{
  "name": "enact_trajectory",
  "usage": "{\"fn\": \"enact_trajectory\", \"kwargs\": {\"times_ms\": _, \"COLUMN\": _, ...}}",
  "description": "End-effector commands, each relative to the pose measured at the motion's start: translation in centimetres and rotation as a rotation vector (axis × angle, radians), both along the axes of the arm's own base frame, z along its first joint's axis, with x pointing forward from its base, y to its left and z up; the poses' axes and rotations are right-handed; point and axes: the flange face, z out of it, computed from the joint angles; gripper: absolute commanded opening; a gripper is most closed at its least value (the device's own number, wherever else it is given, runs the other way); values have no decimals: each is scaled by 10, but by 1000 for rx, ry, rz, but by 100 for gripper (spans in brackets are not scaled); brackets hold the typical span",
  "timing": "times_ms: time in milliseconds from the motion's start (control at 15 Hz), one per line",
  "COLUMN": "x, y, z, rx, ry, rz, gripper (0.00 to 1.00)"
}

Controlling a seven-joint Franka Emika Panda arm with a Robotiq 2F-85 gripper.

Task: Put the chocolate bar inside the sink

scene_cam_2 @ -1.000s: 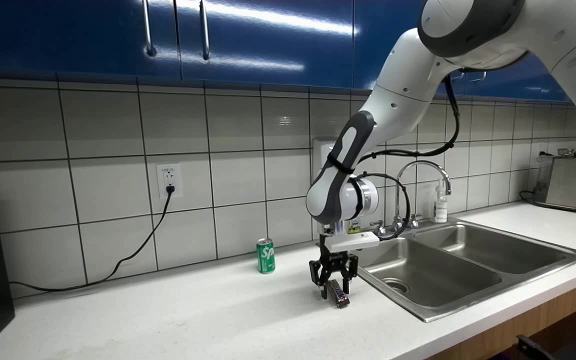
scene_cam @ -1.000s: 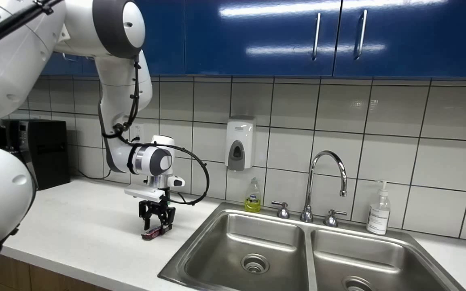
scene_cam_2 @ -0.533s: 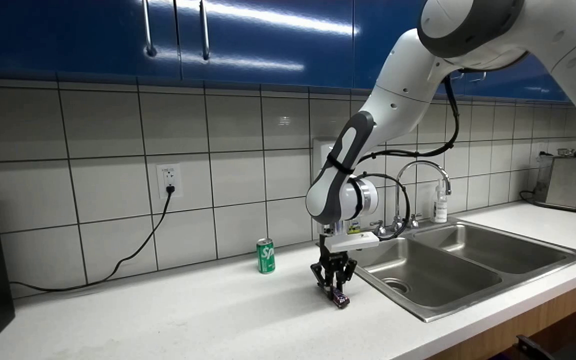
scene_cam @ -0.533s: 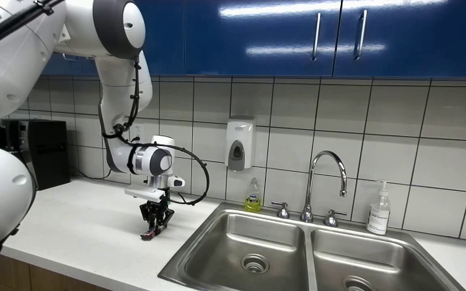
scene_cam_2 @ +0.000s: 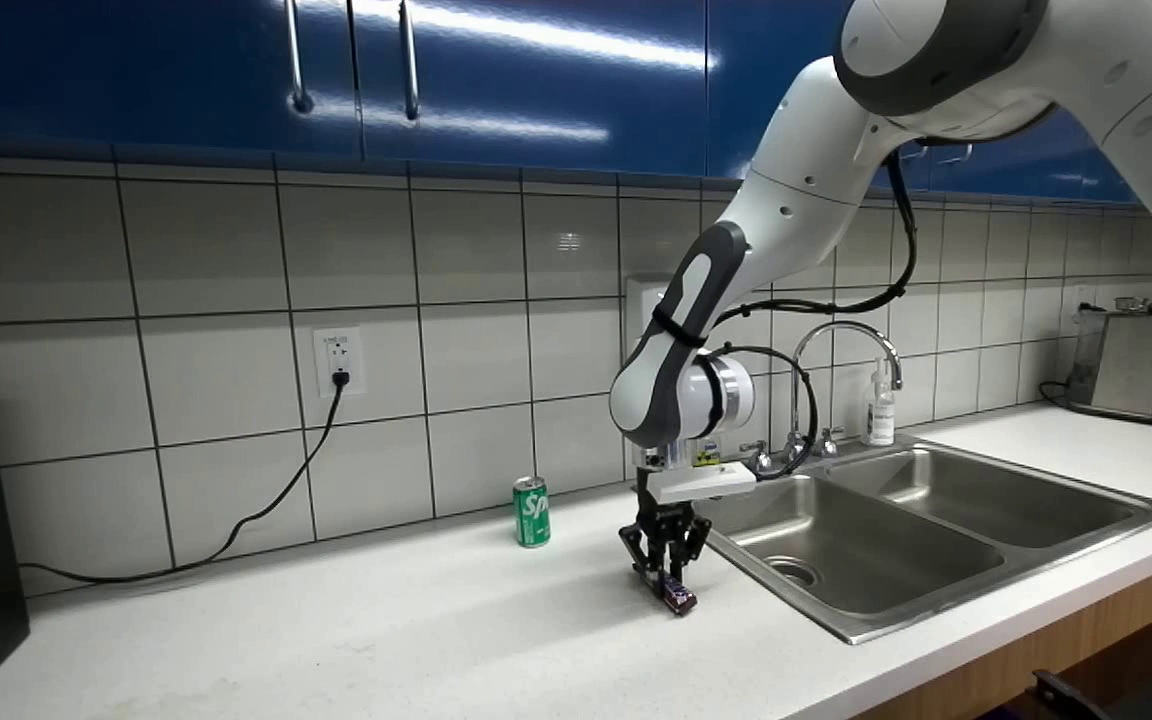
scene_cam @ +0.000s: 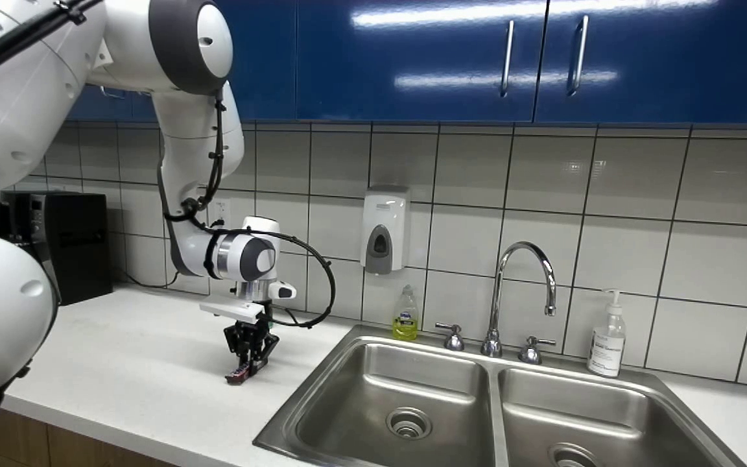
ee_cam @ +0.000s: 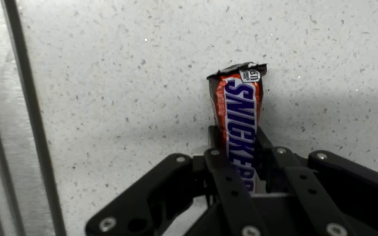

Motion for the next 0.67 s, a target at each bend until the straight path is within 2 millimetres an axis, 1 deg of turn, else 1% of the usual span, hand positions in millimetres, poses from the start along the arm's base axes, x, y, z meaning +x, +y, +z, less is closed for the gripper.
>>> {"fn": "enact_trajectory", "kwargs": {"times_ms": 0, "x": 3, "y": 11, "z": 18, "rx": -8, "ry": 3, "rz": -1, "gripper": 6}}
{"fn": "enact_trajectory", "kwargs": {"times_ms": 267, "x": 1, "y": 18, "z": 30, "rx": -9, "ry": -7, "rz": 8, "gripper": 6}}
{"fn": "enact_trajectory", "kwargs": {"times_ms": 600, "x": 1, "y": 19, "z": 45, "rx": -6, "ry": -17, "rz": 7, "gripper": 6}}
